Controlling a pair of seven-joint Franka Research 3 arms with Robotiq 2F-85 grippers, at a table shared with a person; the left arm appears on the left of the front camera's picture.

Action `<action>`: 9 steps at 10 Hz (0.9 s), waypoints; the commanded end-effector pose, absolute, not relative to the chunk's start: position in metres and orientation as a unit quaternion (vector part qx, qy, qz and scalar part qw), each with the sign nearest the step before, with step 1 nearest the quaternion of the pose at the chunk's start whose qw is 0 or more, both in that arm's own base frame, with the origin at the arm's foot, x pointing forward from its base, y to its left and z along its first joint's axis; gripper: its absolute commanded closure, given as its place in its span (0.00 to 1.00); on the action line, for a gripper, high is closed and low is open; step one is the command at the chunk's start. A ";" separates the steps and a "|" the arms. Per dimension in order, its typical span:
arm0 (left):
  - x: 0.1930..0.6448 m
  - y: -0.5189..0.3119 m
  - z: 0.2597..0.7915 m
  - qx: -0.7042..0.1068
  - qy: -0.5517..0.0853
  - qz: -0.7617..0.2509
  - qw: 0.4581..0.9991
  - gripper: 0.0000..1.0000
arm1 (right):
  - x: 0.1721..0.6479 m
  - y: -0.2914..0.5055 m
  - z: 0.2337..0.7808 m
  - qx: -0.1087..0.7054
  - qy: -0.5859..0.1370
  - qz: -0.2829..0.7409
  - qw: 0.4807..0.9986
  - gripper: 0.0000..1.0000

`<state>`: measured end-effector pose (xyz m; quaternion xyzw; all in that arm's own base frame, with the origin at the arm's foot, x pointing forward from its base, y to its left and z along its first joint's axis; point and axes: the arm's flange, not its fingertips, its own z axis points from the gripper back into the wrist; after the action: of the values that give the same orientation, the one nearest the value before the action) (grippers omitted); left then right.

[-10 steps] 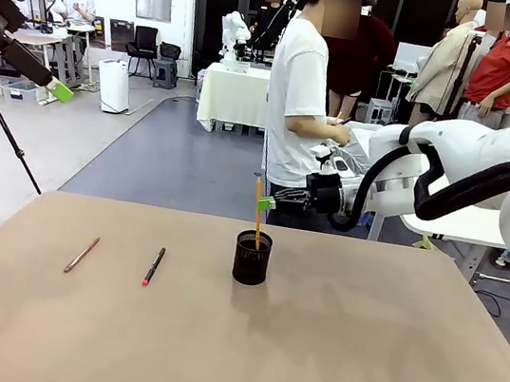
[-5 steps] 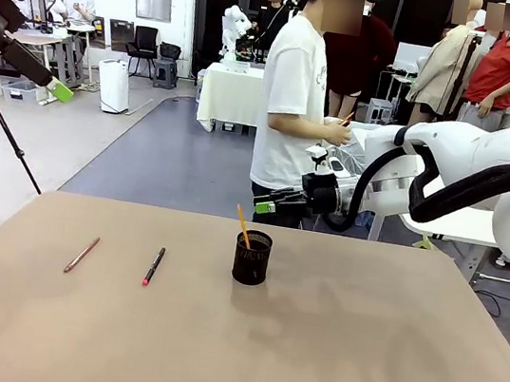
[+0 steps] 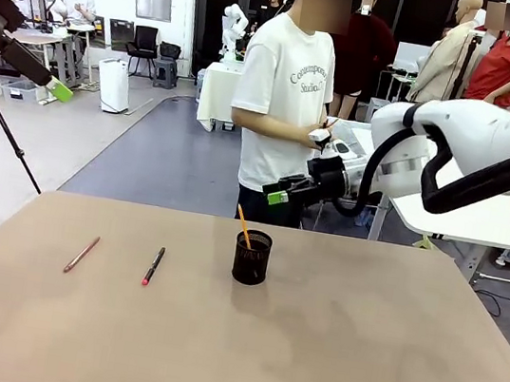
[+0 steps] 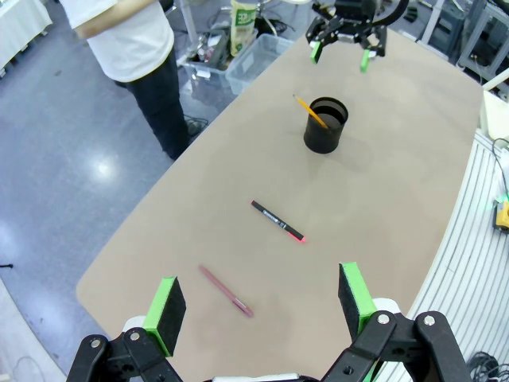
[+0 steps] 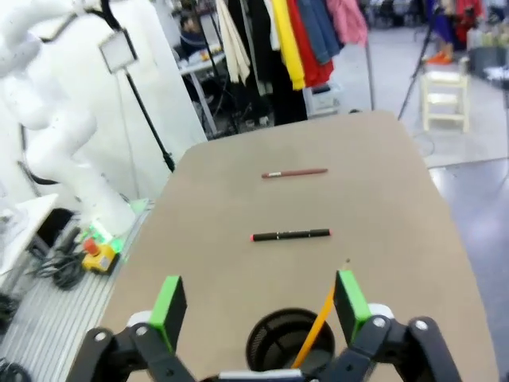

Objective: Place the pens into the pen holder.
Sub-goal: Pick up a writing instrument from the table and place it into the Pen holder.

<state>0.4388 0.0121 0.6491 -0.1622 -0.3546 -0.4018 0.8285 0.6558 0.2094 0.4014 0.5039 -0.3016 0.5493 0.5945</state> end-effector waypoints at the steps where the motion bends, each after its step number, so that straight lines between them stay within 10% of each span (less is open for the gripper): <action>1: 0.438 0.012 0.649 -0.162 -0.358 -0.402 0.827 0.00 | 0.629 0.209 0.429 0.451 -0.274 0.563 0.636 0.00; 9: 0.438 0.012 0.649 -0.162 -0.358 -0.402 0.827 0.00 | 0.546 0.116 0.560 0.324 -0.295 0.572 0.693 0.00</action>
<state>0.4388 0.0123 0.6491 -0.1620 -0.3547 -0.4015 0.8287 0.5510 0.1255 0.5607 0.3287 -0.3088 0.5642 0.6916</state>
